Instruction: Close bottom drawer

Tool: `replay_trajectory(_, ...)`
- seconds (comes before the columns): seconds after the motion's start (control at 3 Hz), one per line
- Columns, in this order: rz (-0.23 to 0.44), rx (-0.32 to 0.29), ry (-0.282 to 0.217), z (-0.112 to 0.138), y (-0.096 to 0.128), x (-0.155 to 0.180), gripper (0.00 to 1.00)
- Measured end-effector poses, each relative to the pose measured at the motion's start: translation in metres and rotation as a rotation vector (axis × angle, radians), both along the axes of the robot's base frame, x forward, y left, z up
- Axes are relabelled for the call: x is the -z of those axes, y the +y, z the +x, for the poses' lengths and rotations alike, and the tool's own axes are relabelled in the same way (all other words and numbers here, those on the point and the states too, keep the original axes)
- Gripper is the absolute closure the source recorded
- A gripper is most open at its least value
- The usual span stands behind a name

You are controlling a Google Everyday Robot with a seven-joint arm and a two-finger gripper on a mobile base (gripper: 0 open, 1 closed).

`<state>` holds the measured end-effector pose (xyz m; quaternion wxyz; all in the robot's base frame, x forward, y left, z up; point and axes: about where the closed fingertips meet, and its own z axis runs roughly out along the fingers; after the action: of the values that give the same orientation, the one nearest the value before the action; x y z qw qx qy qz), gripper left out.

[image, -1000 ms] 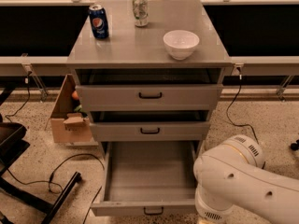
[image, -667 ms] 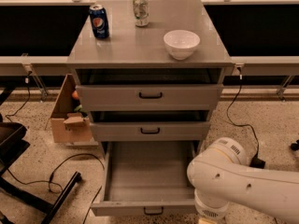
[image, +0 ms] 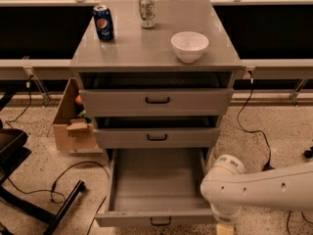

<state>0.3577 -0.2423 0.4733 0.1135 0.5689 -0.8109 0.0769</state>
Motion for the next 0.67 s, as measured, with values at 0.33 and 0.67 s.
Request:
replay_trajectory(0.33,-0.007,-0.022,-0.019,0.025,-0.032,0.047,0.00)
replay_trajectory(0.67,0.064,-0.034,-0.018,0.035,-0.038,0.097,0.19)
